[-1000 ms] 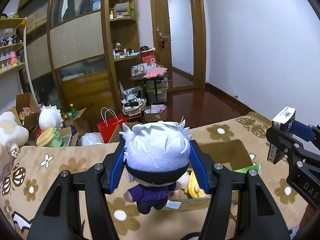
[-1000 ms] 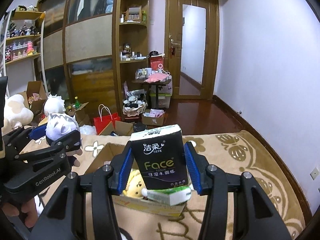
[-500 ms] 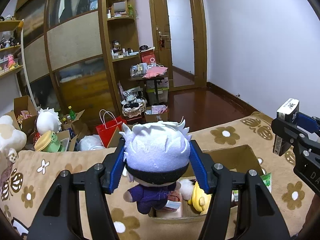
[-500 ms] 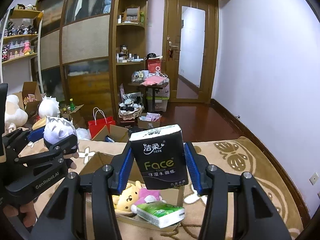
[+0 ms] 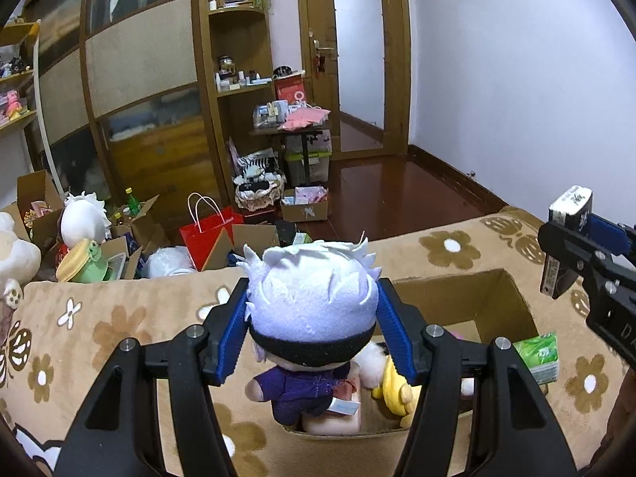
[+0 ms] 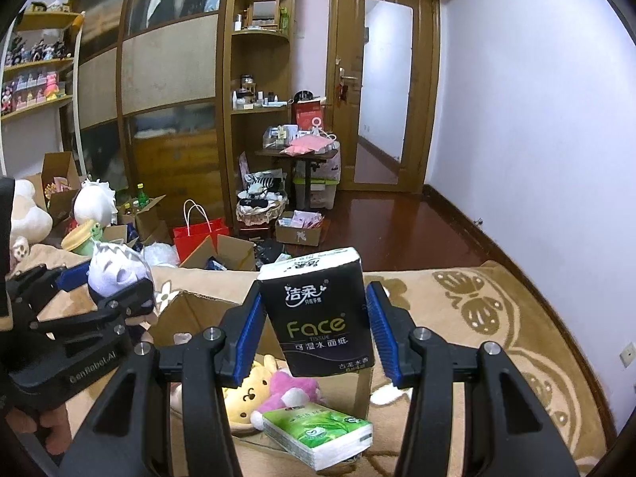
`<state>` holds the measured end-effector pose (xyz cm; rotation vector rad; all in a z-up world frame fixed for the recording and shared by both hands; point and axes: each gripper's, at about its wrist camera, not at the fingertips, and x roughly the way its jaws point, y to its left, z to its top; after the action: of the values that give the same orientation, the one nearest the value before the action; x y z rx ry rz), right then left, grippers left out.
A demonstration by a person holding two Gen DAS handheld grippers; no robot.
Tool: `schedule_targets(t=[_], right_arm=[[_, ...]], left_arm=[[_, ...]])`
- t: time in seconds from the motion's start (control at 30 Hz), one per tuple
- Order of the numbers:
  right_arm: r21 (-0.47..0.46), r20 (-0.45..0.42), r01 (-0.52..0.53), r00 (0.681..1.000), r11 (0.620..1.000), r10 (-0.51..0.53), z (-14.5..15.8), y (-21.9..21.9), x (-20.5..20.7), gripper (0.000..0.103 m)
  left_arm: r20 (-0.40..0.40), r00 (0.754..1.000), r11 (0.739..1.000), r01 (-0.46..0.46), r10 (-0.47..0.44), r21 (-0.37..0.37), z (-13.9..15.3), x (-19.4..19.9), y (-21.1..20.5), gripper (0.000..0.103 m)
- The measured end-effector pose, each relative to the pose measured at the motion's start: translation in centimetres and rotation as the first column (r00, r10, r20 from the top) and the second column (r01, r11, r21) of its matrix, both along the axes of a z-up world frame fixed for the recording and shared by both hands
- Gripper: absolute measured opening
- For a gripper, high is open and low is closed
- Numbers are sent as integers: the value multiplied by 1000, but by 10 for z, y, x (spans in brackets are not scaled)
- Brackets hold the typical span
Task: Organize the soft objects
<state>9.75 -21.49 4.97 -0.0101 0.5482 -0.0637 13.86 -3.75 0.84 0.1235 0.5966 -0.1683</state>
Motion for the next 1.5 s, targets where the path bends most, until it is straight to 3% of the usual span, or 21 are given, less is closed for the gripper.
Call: schedule_targets(t=[0.27,0.67,0.87,1.03,1.4,1.5], right_arm=[[97,-42,-42,998,994,46,-15,-7,4,54],[128,-96,-65,992,990,78,-34,-3,7,54],[131,-90,-55,994,990,67,-33,-3,6,62],[137,-88,-40,995,990,53,-30,-5,-1,71],[110,-65,-27,997,994,34,-10,-5,-31,93],[97,-57,-25,998,995,30,-3,-4,-44,95]], left_arm=[[-67,997,1000,28,-29,-4,-16,6,-3,62],[-104,994,999,22,-18,45,-29,6,-7,68],[-103,994,997,38,-31,70,-28,2,-7,79],[-89,996,994,41,-32,101,-23,-6,-7,82],[-57,998,996,24,-19,85,-2,-34,6,94],[-42,999,996,27,-24,82,5,-46,8,95]])
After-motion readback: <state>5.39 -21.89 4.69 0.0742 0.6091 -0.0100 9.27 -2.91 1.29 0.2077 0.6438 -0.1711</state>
